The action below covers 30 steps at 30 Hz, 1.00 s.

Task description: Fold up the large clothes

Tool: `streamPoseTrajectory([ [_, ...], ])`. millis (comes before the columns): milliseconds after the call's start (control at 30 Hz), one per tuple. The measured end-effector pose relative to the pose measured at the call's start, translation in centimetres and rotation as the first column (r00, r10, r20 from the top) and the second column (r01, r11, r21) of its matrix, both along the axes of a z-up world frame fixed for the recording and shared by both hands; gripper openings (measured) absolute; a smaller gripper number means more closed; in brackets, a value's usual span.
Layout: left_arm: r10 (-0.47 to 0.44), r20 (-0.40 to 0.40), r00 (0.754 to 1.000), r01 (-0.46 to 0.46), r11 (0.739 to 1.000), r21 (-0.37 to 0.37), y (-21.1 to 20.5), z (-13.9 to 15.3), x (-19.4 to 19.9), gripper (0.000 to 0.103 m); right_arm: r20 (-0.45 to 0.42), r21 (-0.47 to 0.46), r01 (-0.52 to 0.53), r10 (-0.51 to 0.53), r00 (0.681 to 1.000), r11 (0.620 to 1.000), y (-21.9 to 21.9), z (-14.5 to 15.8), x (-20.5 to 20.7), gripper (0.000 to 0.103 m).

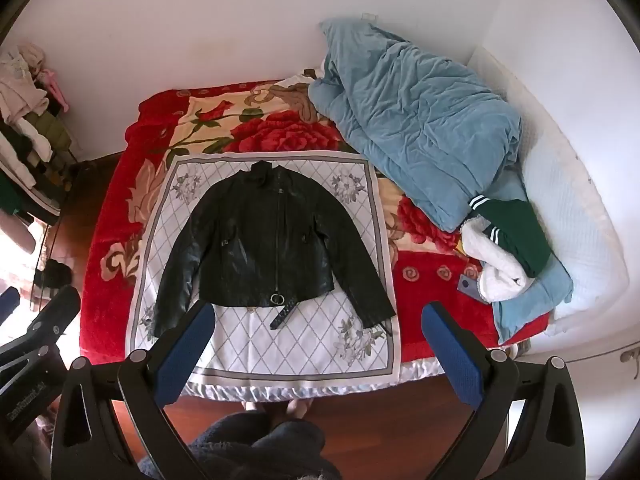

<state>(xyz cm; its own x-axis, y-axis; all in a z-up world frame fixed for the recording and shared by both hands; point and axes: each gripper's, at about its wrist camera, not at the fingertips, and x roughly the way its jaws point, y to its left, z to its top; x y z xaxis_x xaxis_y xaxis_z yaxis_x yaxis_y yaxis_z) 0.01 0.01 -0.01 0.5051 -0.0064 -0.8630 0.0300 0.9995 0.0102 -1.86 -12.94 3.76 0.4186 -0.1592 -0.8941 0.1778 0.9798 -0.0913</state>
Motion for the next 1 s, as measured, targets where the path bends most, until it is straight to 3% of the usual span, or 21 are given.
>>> streamPoseTrajectory([
  [1000, -0.017, 0.011, 1.0, 0.017, 1.0, -0.001, -1.2, 1.0, 0.3, 0.103, 0.002, -0.003, 0.002, -0.002, 1.0, 1.0, -0.2, 0.7, -0.2, 0.103],
])
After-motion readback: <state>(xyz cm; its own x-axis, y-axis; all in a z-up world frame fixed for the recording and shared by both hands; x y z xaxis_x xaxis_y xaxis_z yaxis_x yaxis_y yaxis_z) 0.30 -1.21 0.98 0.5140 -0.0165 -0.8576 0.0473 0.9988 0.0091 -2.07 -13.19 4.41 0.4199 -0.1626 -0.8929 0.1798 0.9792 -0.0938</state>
